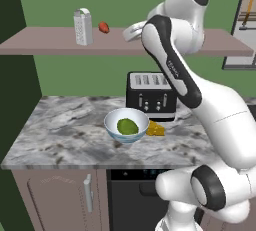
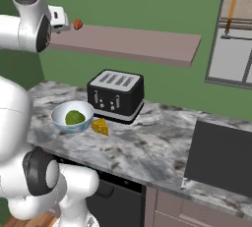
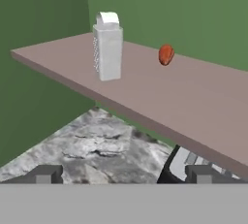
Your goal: Pick the cheese from the fridge and the cheese grater from the cabinet and place them next to the salad bowl.
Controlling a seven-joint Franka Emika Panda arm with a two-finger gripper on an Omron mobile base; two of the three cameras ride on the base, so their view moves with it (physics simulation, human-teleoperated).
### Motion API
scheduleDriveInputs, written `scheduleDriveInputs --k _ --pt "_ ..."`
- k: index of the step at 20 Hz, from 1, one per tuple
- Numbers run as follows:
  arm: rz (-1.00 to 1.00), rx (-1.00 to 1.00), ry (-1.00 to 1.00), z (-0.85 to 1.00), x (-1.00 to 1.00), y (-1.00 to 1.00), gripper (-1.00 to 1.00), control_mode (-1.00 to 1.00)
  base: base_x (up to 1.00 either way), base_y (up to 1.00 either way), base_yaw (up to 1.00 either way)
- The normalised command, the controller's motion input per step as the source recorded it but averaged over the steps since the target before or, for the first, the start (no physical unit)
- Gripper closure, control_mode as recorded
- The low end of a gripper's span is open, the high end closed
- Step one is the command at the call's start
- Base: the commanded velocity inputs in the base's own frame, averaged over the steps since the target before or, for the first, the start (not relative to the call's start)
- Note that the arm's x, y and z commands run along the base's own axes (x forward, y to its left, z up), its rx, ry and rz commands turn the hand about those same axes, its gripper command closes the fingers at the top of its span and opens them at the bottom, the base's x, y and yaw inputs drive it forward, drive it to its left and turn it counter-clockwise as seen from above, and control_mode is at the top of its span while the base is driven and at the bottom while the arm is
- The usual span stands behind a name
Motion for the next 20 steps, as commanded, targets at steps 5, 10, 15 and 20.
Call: scheduleDriveInputs --k 5,10,15,20 --pt "0.0 0.0 0.0 -0.04 0.57 0.02 -1.0 -1.0 0.0 0.0 0.0" --pt "0.0 0.0 0.0 -0.07 0.74 0.0 -1.0 -1.0 0.0 0.0 0.0" --pt "0.0 0.0 0.0 -0.08 0.62 0.0 -1.0 -1.0 0.0 0.0 0.0" --pt "-0.01 0.0 0.0 -0.03 0.43 0.01 -1.0 -1.0 0.0 0.0 0.0"
